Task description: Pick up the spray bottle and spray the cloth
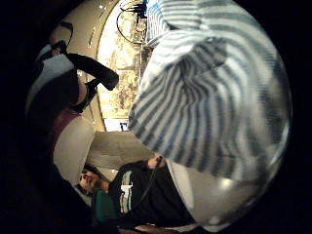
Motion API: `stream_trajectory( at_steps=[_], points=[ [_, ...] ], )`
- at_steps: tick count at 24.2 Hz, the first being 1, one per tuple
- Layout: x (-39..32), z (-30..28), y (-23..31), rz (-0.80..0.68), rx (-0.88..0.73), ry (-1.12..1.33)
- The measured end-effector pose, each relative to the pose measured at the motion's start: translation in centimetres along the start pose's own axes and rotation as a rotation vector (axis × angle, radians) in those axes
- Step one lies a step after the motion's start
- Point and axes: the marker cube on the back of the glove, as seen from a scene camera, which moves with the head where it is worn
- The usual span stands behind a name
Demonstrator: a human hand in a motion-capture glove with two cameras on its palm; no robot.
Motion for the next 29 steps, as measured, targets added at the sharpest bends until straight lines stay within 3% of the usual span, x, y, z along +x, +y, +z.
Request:
stream_trajectory(
  at_steps=[12, 29],
  points=[
    [1.4, 3.8, -1.2, 0.164, 0.014, -0.148],
    [1.1, 3.8, -0.9, 0.172, 0.036, -0.134]
  ],
)
